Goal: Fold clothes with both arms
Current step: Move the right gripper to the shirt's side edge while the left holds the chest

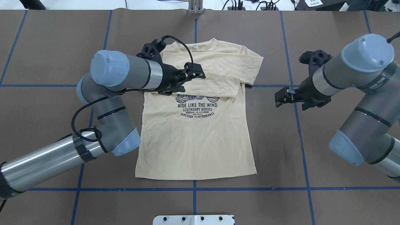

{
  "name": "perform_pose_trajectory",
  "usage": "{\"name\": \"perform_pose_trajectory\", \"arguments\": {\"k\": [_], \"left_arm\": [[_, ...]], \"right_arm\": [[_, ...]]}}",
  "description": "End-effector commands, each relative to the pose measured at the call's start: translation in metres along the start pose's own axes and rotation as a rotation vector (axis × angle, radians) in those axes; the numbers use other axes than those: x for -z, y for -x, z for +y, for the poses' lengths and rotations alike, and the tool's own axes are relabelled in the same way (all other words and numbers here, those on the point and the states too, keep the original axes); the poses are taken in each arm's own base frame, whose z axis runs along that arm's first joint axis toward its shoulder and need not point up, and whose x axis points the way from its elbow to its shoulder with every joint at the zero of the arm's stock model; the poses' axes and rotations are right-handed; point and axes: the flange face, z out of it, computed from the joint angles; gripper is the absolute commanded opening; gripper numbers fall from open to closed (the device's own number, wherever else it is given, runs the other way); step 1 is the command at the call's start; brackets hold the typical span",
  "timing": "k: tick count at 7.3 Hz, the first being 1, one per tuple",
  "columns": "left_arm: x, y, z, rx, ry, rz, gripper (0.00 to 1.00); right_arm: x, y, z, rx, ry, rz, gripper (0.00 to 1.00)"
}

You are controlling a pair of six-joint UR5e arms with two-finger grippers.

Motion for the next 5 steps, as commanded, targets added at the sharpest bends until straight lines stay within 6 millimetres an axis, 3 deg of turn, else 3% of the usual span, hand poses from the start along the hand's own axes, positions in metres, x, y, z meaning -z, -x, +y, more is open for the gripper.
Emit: {"name": "perform_pose_trajectory", "arguments": {"k": [1, 2, 3, 5], "left_arm": [[0.077, 0.010, 0.019, -0.011, -0.003, -0.074, 1.00], [0.100, 0.008, 0.026, -0.040, -0.008, -0.097, 1.00], [0.109, 0.012, 0.028, -0.042, -0.011, -0.097, 1.00], [0.112, 0.011, 0.028, -0.042, -0.015, -0.090, 1.00]], "right_arm": [[-0.038, 0.032, 0.054, -0.035, 0.027, -0.027, 1.00], [-0.056, 0.047, 0.081, -0.052, 0.033, -0.014, 1.00], [-0.071, 0.060, 0.108, -0.023, 0.026, -0.004, 1.00], [-0.094, 0.068, 0.140, 0.012, 0.079, 0.016, 1.00]]}}
